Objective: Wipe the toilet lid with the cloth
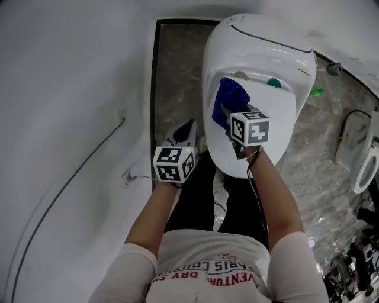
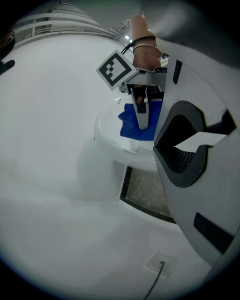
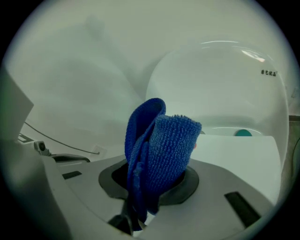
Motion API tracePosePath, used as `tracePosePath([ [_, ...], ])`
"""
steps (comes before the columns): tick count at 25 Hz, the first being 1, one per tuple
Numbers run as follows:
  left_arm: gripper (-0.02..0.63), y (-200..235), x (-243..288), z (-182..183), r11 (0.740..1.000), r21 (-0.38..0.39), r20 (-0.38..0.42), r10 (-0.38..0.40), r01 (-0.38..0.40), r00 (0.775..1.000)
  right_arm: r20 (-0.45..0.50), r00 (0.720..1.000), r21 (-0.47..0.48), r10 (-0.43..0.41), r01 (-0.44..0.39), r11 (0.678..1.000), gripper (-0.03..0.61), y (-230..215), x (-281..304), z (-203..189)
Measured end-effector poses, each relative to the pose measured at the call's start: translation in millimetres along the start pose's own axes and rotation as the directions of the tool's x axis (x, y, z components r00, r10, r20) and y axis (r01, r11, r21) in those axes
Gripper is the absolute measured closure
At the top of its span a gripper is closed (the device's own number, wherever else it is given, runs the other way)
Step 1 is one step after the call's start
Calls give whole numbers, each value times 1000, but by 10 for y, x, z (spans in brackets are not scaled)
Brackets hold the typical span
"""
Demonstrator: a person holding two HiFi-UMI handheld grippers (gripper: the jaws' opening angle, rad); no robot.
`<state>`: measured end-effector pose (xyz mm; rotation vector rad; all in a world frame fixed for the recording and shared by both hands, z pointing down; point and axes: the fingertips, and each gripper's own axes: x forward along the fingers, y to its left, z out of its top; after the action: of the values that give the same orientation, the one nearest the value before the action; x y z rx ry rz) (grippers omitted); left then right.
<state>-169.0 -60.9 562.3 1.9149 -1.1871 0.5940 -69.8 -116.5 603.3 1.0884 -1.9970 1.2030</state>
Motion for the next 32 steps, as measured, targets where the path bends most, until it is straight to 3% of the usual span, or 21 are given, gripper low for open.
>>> tracePosePath([
  [4,607,-7,141,59,997,45,-1,-54,54,999,-5,1000,-11,27,-27,1000,480,87,293,65],
  [10,607,-114,275,59,998,18,2,-54,53,999,-42,999,-24,10,-11,1000,480,-77,452,3],
  [13,607,-290,305,-11,996,36,-5,-85,85,996,-54,998,-2,-27,27,1000,480,-271,415,-79],
  [20,607,-419,503,-151,997,11,-34,-71,71,997,-55,998,-31,45,-46,998,480,-444,331,-106],
  [32,607,-1115,919,-214,997,23,-60,-71,72,996,-32,998,8,46,-46,999,480,-1233,-221,-201],
])
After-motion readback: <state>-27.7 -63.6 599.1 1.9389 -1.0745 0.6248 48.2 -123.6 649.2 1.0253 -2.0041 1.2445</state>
